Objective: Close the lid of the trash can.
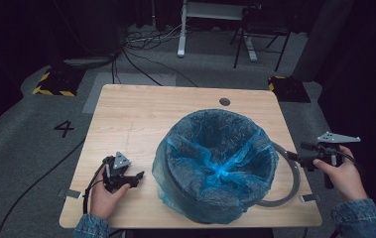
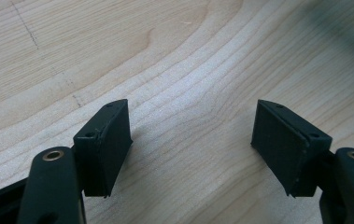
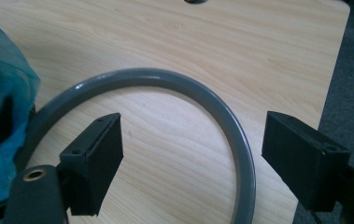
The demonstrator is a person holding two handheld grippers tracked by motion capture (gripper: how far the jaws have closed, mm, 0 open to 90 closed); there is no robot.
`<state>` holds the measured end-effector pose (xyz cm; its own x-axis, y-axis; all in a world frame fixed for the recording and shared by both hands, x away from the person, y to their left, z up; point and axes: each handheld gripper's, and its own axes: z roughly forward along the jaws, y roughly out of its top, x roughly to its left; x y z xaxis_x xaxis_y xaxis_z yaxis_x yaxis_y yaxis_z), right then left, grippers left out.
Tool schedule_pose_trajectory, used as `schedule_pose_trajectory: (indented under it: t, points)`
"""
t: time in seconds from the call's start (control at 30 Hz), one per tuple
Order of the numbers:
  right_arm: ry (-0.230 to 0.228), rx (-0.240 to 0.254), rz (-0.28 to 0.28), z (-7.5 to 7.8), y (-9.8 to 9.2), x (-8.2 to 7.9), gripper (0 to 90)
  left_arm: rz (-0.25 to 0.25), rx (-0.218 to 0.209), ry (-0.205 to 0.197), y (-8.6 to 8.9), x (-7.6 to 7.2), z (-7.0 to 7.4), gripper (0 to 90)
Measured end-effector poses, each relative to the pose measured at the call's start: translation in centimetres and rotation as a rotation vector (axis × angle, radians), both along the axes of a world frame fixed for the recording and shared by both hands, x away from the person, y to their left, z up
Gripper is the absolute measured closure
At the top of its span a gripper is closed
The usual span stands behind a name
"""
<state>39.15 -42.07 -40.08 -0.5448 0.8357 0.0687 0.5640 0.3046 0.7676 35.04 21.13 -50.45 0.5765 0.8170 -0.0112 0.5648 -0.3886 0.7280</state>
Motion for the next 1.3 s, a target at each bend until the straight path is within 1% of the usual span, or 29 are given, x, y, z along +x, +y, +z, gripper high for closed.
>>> schedule_pose_trajectory:
  t: [0.23,0.4,0.7,0.83,0.93,1.0,1.07,1.1,1.2,1.23,1.3]
  points:
    - [0.025,-0.011,-0.022,-2.4,-0.8,0.3,21.4,0.0,0.0,0.0,0.0,0.0,0.0,28.3]
    - [0.041,-0.053,-0.033,-3.9,-1.2,0.4,22.3,-0.003,0.004,-0.001,0.0,0.0,0.0,28.3]
    - [0.077,-0.072,-0.058,-6.4,-2.0,0.7,23.6,-0.003,0.004,-0.001,0.0,0.0,0.0,28.2]
    - [0.088,-0.09,-0.058,-7.4,-2.0,0.9,24.7,-0.003,0.004,-0.001,0.0,0.0,0.0,28.3]
    - [0.111,-0.108,-0.06,-8.1,-1.9,1.1,26.2,-0.003,0.004,-0.001,0.0,0.0,0.0,28.2]
    - [0.118,-0.121,-0.057,-8.5,-1.9,1.3,28.5,-0.003,0.004,-0.001,0.0,0.0,0.0,28.3]
    - [0.136,-0.145,-0.064,-8.8,-1.8,1.4,33.3,-0.003,0.004,-0.001,0.0,0.0,0.0,28.2]
    - [0.118,-0.156,-0.068,-8.9,-1.8,1.4,34.3,-0.003,0.004,-0.001,0.0,0.0,0.0,28.2]
    - [0.104,-0.142,-0.078,-9.0,-1.8,1.4,38.9,-0.003,0.004,-0.001,0.0,0.0,0.0,28.2]
    - [0.102,-0.14,-0.078,-9.0,-1.8,1.4,41.4,-0.003,0.004,-0.001,0.0,0.0,0.0,28.2]
    - [0.096,-0.135,-0.079,-9.0,-1.8,1.4,49.1,-0.003,0.005,-0.001,0.0,0.0,0.0,28.2]
